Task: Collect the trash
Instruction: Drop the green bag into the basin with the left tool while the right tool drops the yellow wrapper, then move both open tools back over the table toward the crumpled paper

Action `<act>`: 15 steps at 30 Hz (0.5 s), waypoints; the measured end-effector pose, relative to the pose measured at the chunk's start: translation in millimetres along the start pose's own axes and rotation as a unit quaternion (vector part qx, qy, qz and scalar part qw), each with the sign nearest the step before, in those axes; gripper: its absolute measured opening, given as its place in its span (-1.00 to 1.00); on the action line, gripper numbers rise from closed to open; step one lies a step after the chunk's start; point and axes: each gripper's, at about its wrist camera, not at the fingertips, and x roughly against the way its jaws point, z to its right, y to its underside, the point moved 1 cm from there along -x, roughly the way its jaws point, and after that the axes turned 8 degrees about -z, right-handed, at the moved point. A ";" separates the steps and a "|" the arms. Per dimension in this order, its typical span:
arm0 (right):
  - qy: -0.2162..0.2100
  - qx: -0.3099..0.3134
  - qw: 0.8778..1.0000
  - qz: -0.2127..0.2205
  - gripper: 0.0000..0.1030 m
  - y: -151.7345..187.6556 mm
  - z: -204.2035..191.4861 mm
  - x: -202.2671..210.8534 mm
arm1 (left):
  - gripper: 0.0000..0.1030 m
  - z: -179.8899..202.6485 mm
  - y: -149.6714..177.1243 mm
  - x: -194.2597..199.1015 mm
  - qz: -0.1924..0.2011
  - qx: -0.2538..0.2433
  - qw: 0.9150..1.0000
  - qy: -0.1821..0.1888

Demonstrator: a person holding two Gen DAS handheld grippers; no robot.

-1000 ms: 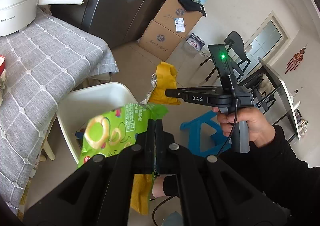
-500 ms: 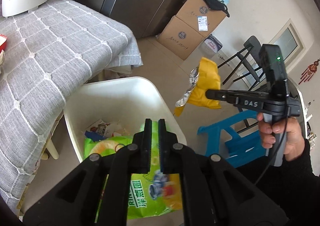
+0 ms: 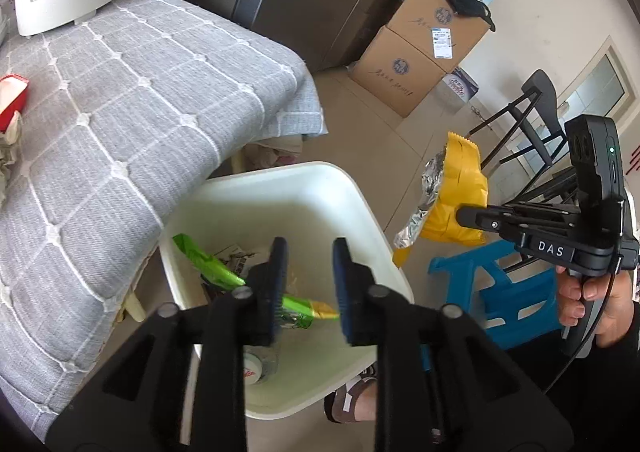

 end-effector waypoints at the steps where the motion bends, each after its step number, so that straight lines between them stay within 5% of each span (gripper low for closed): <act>1: 0.000 0.005 1.000 -0.004 -0.88 0.4 -2.7 -1.8 | -0.11 -1.1 1.0 3.2 0.001 0.000 1.000 -0.013; 7: 0.000 0.027 0.999 -0.017 -0.87 -3.2 -20.1 -9.9 | 0.47 -12.3 8.0 26.9 0.009 0.007 0.997 -0.080; 15: 0.001 0.039 0.999 -0.017 -0.87 -12.1 -40.1 -14.5 | 0.74 -37.9 24.0 61.5 0.021 0.014 0.989 -0.148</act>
